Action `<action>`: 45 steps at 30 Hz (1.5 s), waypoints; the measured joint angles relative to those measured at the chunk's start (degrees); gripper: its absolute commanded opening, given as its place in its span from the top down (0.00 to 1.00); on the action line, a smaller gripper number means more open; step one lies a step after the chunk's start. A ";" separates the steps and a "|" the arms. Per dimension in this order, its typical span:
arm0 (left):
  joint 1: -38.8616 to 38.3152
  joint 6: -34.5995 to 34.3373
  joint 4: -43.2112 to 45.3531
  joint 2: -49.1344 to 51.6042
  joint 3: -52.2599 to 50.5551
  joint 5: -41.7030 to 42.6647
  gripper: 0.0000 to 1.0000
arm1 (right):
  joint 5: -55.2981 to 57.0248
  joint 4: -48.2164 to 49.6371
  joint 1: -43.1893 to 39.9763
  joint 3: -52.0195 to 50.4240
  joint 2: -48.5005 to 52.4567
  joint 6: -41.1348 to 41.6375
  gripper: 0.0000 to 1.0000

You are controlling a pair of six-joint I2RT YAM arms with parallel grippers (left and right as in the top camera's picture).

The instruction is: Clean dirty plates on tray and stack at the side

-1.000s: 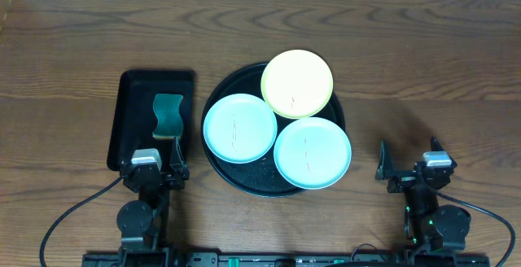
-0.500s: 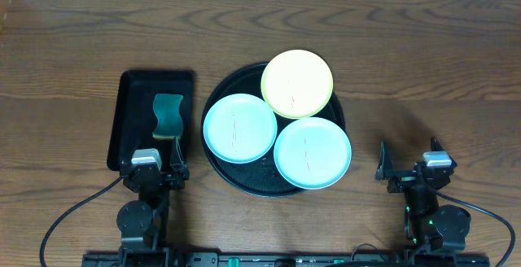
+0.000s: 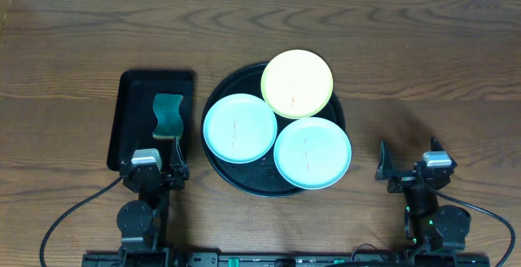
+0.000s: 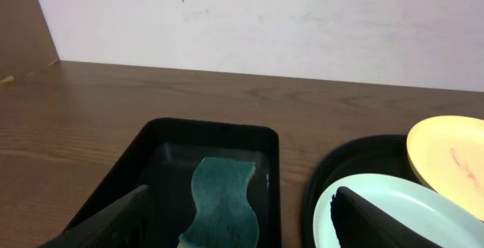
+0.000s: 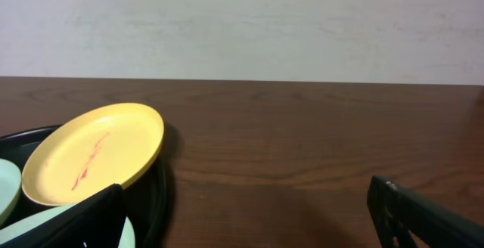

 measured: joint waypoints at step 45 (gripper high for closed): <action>0.02 -1.46 -2.58 4.74 2.34 0.15 0.25 | 0.61 0.98 0.00 0.28 0.39 0.72 0.01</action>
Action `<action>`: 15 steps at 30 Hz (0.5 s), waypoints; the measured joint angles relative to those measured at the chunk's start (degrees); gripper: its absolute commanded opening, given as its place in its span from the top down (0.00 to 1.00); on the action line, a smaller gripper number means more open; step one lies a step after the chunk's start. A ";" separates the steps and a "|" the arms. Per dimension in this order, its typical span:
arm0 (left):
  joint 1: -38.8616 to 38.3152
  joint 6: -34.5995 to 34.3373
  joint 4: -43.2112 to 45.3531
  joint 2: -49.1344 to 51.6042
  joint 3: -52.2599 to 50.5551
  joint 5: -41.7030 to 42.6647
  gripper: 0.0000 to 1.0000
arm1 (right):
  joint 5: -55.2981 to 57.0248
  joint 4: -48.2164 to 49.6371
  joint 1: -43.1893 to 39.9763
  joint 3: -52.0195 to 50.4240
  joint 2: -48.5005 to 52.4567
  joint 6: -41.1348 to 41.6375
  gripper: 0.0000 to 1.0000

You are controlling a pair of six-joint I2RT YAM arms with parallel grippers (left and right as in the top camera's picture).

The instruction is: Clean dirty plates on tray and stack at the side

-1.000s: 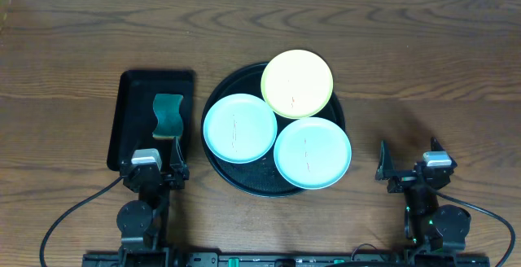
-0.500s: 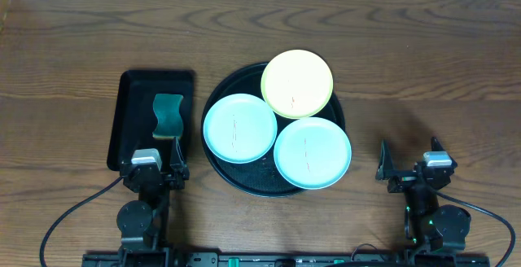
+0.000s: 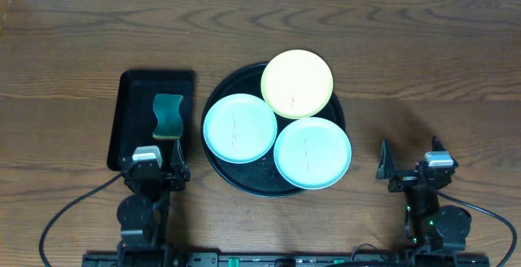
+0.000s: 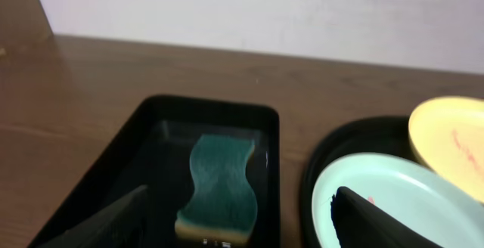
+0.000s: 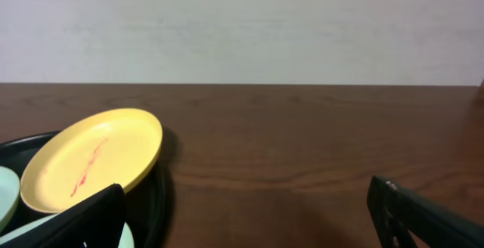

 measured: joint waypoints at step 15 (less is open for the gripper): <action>-0.02 -0.48 -15.17 34.01 32.41 -0.17 0.25 | 0.00 -0.55 0.00 18.78 21.11 0.13 0.01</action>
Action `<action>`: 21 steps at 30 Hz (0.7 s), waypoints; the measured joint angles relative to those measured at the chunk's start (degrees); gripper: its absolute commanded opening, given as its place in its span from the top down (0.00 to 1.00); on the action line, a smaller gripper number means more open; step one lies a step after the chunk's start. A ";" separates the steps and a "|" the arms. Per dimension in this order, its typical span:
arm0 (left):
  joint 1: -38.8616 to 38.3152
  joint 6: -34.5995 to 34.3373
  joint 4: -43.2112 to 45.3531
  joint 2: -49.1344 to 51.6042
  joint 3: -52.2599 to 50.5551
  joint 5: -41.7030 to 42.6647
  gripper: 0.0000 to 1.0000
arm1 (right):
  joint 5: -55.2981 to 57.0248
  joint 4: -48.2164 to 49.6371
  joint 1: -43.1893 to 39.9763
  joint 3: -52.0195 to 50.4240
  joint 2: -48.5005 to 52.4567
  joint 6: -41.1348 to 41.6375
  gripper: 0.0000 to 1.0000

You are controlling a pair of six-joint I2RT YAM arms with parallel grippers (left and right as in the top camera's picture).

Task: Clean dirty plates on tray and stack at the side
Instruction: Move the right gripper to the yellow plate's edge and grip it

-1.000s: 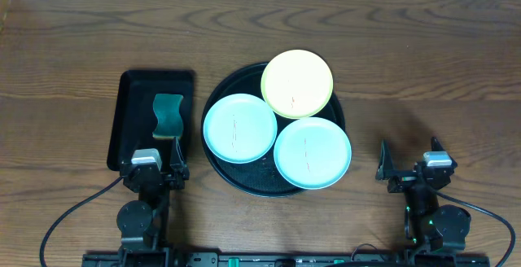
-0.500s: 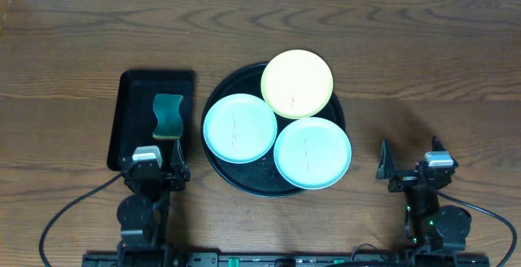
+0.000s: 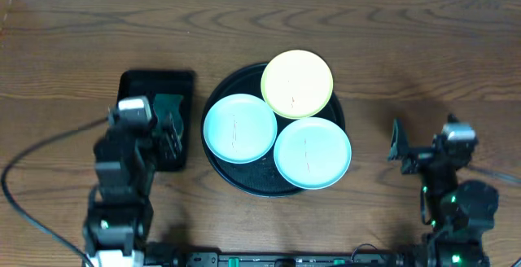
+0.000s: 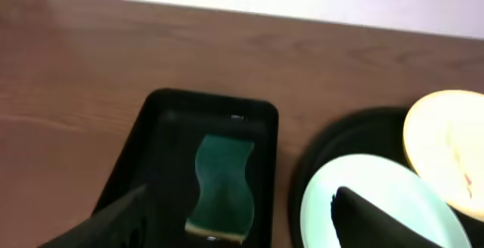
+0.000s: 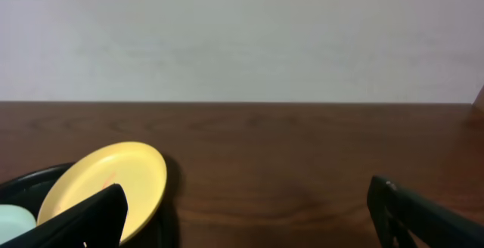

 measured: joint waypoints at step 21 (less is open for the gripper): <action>2.01 0.00 -46.58 41.57 54.10 8.66 0.25 | -2.08 -55.17 0.00 62.29 53.62 0.20 0.01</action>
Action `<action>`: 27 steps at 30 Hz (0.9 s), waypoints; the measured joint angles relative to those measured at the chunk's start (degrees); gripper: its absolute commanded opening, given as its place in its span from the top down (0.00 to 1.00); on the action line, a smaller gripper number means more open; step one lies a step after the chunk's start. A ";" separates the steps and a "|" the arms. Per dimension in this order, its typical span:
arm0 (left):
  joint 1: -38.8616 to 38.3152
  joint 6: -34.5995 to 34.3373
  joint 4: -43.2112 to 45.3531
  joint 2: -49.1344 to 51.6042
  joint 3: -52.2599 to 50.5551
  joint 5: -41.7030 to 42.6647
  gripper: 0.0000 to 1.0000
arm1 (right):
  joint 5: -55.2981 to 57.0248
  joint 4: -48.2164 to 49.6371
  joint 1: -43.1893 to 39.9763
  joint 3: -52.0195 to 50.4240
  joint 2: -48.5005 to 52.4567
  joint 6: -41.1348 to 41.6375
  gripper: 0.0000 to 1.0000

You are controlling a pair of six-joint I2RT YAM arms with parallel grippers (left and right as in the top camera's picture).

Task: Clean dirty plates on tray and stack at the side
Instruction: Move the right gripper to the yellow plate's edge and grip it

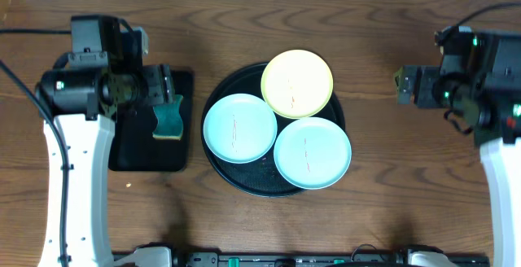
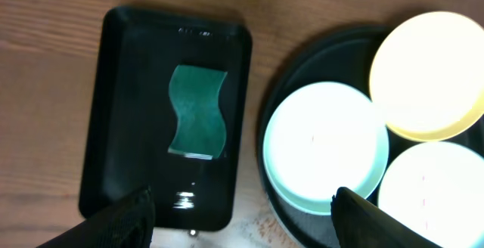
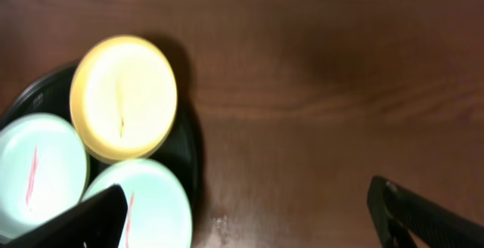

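Three dirty plates lie on the round black tray (image 1: 248, 179), each with a red streak: a yellow plate (image 1: 297, 84) at the back, one light blue plate (image 1: 240, 129) at the left and another (image 1: 313, 153) at the front right. A green sponge (image 1: 167, 116) lies in the black rectangular tray (image 1: 146, 155). My left gripper (image 1: 159, 84) hangs high over that tray, open and holding nothing; its wrist view looks straight down on the sponge (image 2: 197, 112). My right gripper (image 1: 404, 86) is open and holding nothing, high over bare wood right of the plates.
The wooden table (image 1: 407, 202) runs to a pale wall at the back. The rectangular tray stands just left of the round one. Both arms reach in from the front corners, with cables trailing along the left side.
Both arms have risen from low near the front edge to high above the table. Their wrist cameras now look straight down. Plates and sponge lie where they were.
Both grippers sat low at the table's front edge, open, looking across the trays. They were the same at the second moment. Then each stood raised and a little further in. Now they hang high, left over the sponge tray, right over bare wood. Nothing has been touched.
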 measured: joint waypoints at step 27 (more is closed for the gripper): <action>0.00 -0.02 1.46 1.11 0.28 -1.46 0.25 | -8.33 3.63 20.20 7.54 23.52 18.71 0.37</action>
